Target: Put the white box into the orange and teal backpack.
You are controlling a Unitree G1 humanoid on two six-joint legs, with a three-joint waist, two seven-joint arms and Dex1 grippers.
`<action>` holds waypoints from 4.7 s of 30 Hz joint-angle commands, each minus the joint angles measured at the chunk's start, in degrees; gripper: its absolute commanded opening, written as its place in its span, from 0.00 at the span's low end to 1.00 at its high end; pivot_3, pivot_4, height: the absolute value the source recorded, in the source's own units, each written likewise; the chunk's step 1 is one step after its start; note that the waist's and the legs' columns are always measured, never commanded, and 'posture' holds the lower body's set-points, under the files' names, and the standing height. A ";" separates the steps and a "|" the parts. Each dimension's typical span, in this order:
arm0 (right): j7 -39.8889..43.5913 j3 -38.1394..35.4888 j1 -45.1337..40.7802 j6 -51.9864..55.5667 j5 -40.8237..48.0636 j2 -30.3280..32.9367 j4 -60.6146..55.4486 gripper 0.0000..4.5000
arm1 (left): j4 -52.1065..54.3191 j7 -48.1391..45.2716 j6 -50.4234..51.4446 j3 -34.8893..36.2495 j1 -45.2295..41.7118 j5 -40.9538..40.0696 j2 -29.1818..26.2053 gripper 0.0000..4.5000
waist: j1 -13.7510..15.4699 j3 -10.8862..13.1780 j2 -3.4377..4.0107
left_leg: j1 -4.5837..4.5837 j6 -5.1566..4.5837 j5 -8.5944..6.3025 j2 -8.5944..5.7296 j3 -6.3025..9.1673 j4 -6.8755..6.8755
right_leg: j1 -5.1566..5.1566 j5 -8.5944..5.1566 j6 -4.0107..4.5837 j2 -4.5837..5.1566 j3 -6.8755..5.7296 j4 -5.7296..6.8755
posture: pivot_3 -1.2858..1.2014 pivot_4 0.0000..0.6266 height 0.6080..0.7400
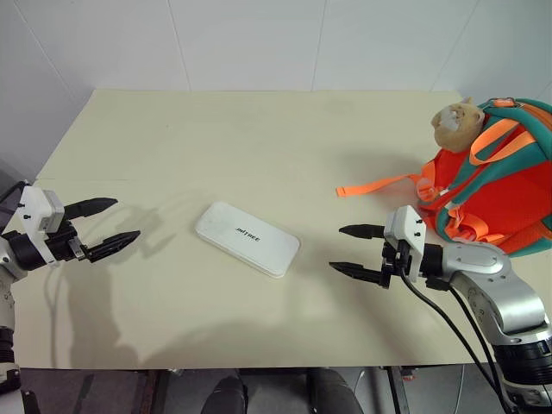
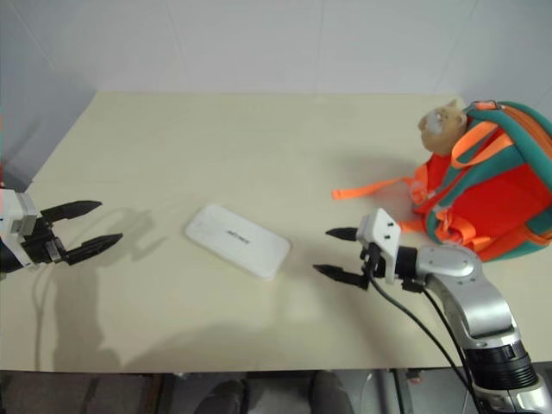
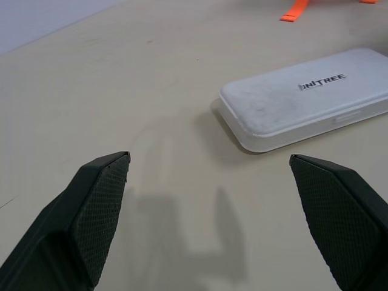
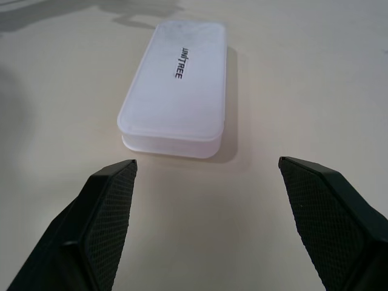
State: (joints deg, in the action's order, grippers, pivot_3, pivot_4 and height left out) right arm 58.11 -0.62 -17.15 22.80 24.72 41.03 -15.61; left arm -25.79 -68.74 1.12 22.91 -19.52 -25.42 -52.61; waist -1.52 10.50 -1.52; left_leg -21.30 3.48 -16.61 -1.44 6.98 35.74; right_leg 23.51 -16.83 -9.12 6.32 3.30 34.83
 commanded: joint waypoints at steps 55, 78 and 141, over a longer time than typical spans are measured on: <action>-21.81 17.39 -0.17 9.50 -20.25 -8.90 -8.58 0.03 | -43.50 6.52 -9.24 -18.66 -36.18 21.50 14.32 0.00 | -0.02 -0.04 -0.08 | -0.07 0.00 0.00 0.01 0.01 0.34 | 0.00 0.04 0.01 -0.11 -0.05 0.46 | 0.52 0.24 1.00; -20.41 21.58 -6.84 11.00 -22.82 -14.72 -5.78 0.03 | -37.38 -5.51 -4.43 -20.29 -33.08 20.71 16.23 0.00 | -0.11 -0.06 -0.10 | -0.05 0.03 0.02 0.02 0.01 0.34 | 0.02 0.04 0.01 -0.12 -0.08 0.52 | 0.52 0.24 1.00; -4.66 14.21 -2.46 8.92 -19.95 -3.64 -7.96 0.03 | 7.87 -2.71 18.47 -21.22 -11.08 13.37 13.85 0.00 | 0.08 -0.05 -0.09 | 0.03 0.00 0.00 0.03 0.01 0.36 | -0.06 0.07 0.07 -0.09 -0.08 0.25 | 0.52 0.24 1.00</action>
State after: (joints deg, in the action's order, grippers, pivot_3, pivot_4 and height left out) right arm 52.13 13.52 -18.81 32.88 2.26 37.82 -19.80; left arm -18.77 -71.45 20.39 1.81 -29.28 -10.80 -38.86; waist -1.44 10.45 -1.61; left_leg -21.26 3.48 -16.60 -1.41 6.98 36.10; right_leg 23.45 -16.76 -9.05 6.24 3.23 35.09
